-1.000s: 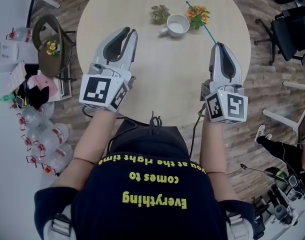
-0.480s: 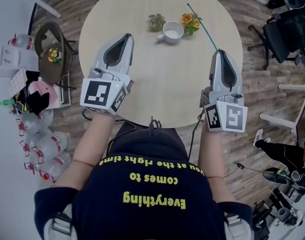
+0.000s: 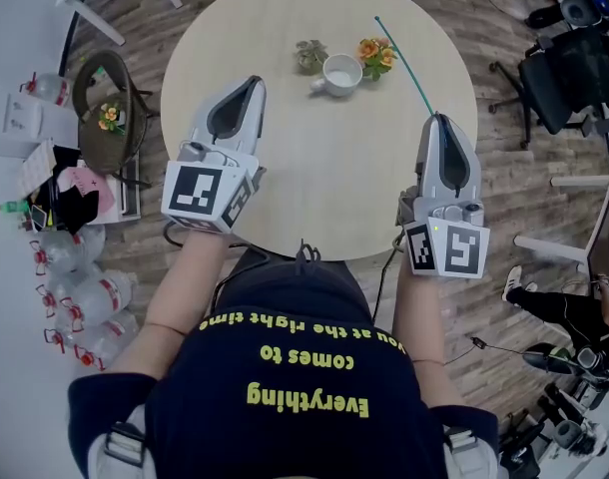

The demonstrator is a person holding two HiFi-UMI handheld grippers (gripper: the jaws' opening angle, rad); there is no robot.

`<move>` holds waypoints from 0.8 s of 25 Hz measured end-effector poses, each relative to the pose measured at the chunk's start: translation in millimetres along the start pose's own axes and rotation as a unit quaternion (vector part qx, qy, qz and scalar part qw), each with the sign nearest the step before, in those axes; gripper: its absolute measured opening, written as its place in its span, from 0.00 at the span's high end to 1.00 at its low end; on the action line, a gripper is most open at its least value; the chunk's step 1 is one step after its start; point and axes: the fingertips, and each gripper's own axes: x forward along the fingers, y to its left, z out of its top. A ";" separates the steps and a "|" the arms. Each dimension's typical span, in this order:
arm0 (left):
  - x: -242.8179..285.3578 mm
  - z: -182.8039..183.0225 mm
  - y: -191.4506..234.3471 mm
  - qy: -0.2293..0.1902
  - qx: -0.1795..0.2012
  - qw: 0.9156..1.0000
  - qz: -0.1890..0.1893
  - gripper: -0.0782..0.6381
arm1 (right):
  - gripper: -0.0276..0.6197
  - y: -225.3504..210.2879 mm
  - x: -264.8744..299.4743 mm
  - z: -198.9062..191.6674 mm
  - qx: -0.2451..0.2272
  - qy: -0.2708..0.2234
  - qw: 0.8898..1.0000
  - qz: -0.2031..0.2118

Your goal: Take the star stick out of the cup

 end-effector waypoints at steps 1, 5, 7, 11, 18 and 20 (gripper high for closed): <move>0.0 0.8 -0.2 0.000 0.000 1.000 0.000 0.89 | 0.91 0.1 -0.9 1.0 0.000 -0.001 1.000 0.000; 1.3 4.1 -2.5 -0.003 0.000 1.000 -0.005 0.89 | 0.91 0.9 -4.1 3.1 -0.001 -0.005 1.000 -0.002; 2.2 6.1 -4.4 -0.004 0.001 1.000 -0.008 0.89 | 0.91 1.0 -4.5 3.5 -0.002 -0.007 1.000 -0.003; 2.7 8.5 -8.8 -0.004 0.005 1.000 -0.013 0.89 | 0.91 4.7 -5.8 4.9 -0.002 -0.010 1.000 0.000; 2.7 9.6 -12.7 -0.004 0.007 1.000 -0.016 0.89 | 0.91 5.2 -7.9 2.9 -0.009 -0.008 1.000 0.003; 2.1 8.8 -12.3 -0.003 0.007 1.000 -0.015 0.88 | 0.91 4.3 -8.0 1.9 -0.010 -0.007 1.000 0.003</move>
